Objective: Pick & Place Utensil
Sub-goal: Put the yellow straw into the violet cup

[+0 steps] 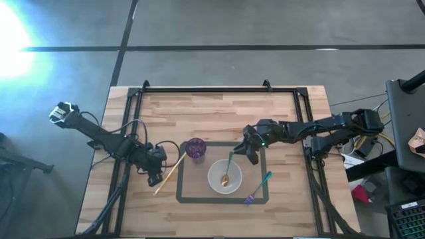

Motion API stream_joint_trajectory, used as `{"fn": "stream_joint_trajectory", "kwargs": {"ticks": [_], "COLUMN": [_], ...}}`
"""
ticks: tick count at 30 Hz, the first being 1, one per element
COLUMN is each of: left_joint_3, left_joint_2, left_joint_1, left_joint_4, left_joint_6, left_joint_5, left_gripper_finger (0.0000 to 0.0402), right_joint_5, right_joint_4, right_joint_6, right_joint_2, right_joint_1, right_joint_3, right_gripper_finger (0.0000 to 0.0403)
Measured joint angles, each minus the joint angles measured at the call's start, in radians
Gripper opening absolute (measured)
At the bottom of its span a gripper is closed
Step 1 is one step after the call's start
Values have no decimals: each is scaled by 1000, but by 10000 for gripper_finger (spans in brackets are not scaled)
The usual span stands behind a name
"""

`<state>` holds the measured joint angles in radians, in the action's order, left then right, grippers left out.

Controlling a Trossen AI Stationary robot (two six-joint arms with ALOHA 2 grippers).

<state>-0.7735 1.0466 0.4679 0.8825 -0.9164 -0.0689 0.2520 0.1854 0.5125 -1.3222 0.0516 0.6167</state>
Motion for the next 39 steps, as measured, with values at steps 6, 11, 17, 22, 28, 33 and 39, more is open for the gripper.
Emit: {"fn": "stream_joint_trajectory", "kwargs": {"ticks": [6, 11, 17, 22, 28, 33, 39], "left_joint_3": [12, 29, 41, 41, 32, 19, 18], "left_joint_2": [6, 32, 90, 151, 233, 283, 347], "left_joint_1": [0, 0, 7, 28, 51, 58, 59], "left_joint_4": [6, 8, -11, -128, -183, -183, -189], "left_joint_6": [-146, -290, -325, -340, -342, -350, -357], "left_joint_5": [-14, -37, -21, 3, 29, 29, 29], "left_gripper_finger": [106, 106, 106, 106, 106, 106, 106], "right_joint_5": [0, -7, -20, -50, -116, -126, -125], "right_joint_4": [-50, -80, -100, -130, -168, -186, -186], "right_joint_6": [0, -22, -58, -62, -84, -87, -87], "right_joint_2": [92, 175, 270, 331, 375, 385, 384], "right_joint_1": [1, 2, 3, 4, 9, 9, 9], "right_joint_3": [0, 0, 0, 0, 0, 0, 0], "right_gripper_finger": [86, 78, 70, 74, 84, 89, 83]}}
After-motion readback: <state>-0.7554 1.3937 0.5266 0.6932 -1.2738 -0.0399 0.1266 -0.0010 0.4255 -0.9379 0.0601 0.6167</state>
